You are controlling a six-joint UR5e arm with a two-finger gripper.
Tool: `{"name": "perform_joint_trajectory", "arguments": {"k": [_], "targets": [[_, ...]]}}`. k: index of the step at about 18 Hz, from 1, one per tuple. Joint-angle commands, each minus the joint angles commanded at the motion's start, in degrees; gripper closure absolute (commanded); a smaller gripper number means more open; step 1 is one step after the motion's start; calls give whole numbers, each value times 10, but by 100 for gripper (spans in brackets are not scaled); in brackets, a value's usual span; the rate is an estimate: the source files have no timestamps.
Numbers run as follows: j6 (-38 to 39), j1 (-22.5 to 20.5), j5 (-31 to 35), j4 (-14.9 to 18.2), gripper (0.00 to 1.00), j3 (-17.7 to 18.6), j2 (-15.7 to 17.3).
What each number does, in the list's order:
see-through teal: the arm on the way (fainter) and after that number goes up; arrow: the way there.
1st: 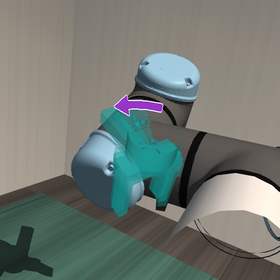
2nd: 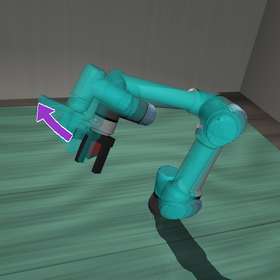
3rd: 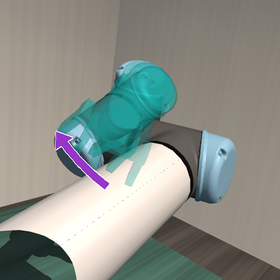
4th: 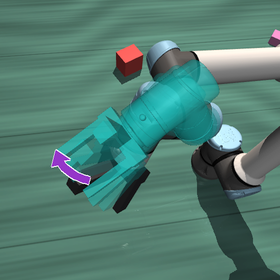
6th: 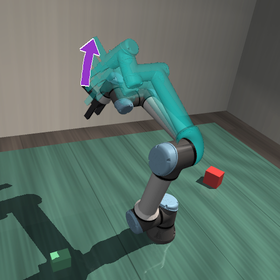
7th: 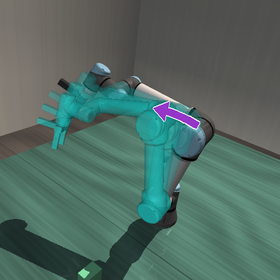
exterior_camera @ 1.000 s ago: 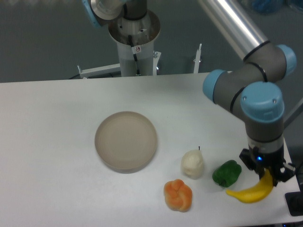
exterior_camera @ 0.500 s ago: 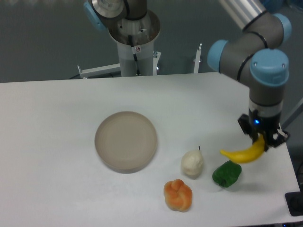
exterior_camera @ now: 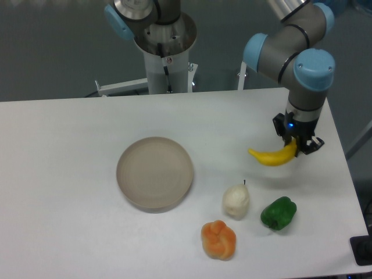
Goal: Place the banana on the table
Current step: 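Lift the banana and carry it past the green pepper toward the plate, then lower the banana onto the table beside the pear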
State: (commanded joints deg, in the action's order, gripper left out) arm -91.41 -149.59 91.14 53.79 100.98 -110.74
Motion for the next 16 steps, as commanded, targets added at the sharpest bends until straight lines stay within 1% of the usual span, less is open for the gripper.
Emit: {"name": "perform_joint_trajectory", "arguments": {"k": [3, 5, 7, 10, 13, 16], "targets": [[56, 2, -1, 0, 67, 3, -1], [95, 5, -3, -1, 67, 11, -8], [119, 6, -2, 0, 67, 14, -8], [123, 6, -2, -4, 67, 29, -13], [122, 7, 1, -5, 67, 30, -24], [92, 7, 3, -15, 67, 39, -31]]}}
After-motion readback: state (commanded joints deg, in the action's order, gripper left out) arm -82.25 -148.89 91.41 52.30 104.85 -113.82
